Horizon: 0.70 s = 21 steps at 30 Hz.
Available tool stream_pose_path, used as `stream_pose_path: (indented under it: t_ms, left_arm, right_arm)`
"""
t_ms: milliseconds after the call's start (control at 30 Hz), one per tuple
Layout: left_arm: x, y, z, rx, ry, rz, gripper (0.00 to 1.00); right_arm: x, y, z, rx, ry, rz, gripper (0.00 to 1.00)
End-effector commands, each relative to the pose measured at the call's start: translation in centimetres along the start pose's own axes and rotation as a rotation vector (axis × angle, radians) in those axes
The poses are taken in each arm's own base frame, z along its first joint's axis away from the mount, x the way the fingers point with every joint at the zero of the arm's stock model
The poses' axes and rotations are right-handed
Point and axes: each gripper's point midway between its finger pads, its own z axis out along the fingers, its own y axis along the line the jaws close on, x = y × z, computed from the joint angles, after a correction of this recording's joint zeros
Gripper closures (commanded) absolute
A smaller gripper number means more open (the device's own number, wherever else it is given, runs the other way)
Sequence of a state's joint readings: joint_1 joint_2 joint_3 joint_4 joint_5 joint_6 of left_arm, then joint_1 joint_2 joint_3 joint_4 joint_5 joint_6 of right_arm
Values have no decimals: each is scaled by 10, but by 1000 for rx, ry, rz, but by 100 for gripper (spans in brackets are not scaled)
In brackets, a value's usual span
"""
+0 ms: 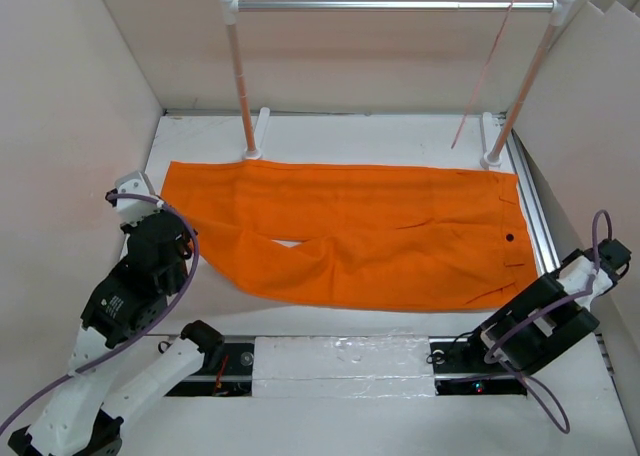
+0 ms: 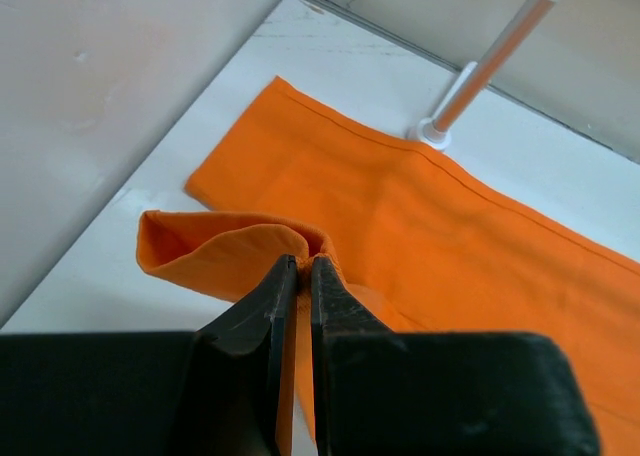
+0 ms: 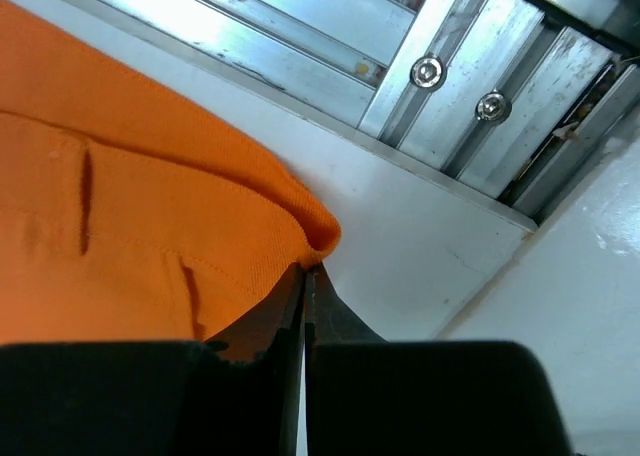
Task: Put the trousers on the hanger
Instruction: Fold the trousers at the center of the board.
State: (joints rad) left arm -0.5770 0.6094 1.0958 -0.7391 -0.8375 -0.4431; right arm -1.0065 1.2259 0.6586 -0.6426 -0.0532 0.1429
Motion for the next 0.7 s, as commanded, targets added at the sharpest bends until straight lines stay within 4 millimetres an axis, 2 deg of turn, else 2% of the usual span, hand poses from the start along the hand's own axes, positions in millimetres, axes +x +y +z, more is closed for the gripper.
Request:
stream_pose_path:
  t_ms: [0, 67, 100, 133, 167, 233, 300, 333, 367, 400, 433, 467, 500, 533, 567, 667]
  left_arm:
    - [-22, 8, 4, -84, -100, -36, 100]
    - [-12, 5, 12, -98, -91, -5, 100]
    - [-5, 6, 14, -119, -69, 13, 100]
    - [-1, 5, 20, -156, -59, 8, 100]
    - [2, 4, 22, -171, -53, 8, 100]
    - [14, 5, 32, -218, -40, 33, 100]
    - [20, 4, 40, -243, -38, 17, 100]
    - [31, 4, 48, -265, -12, 41, 100]
    - [39, 8, 56, -275, 15, 101, 100]
    - [44, 12, 74, -285, 35, 51, 100]
    - [59, 14, 88, -302, 90, 48, 100]
    - [62, 20, 98, -312, 125, 24, 100]
    - [66, 40, 112, -339, 189, -57, 100]
    - [70, 45, 122, -350, 228, -84, 100]
    - [69, 50, 127, -362, 238, -106, 100]
    - [68, 70, 142, -463, 262, -155, 100]
  right_arm:
    - [-51, 19, -35, -43, -188, -43, 97]
    - [-64, 36, -48, -14, -218, -128, 100]
    - [-79, 49, -63, -30, -262, -125, 100]
    - [-84, 60, -71, -50, -293, -131, 100]
    - [-86, 80, -78, -93, -321, -161, 100]
    - [-100, 105, -91, -144, -375, -136, 100]
    - [-101, 123, -85, -152, -344, -156, 100]
    - [-112, 133, -93, -159, -353, -163, 100]
    - [-111, 134, -79, -122, -301, -176, 100]
    - [-112, 137, -76, -108, -280, -197, 100]
    - [-114, 143, -74, -107, -274, -212, 100]
    - [-123, 149, -72, -105, -270, -215, 100]
    - [-128, 152, -71, -109, -277, -222, 100]
    - [-132, 156, -71, -118, -284, -226, 100]
    - [-144, 162, -77, -130, -314, -225, 100]
    - [-159, 179, -71, -142, -316, -239, 100]
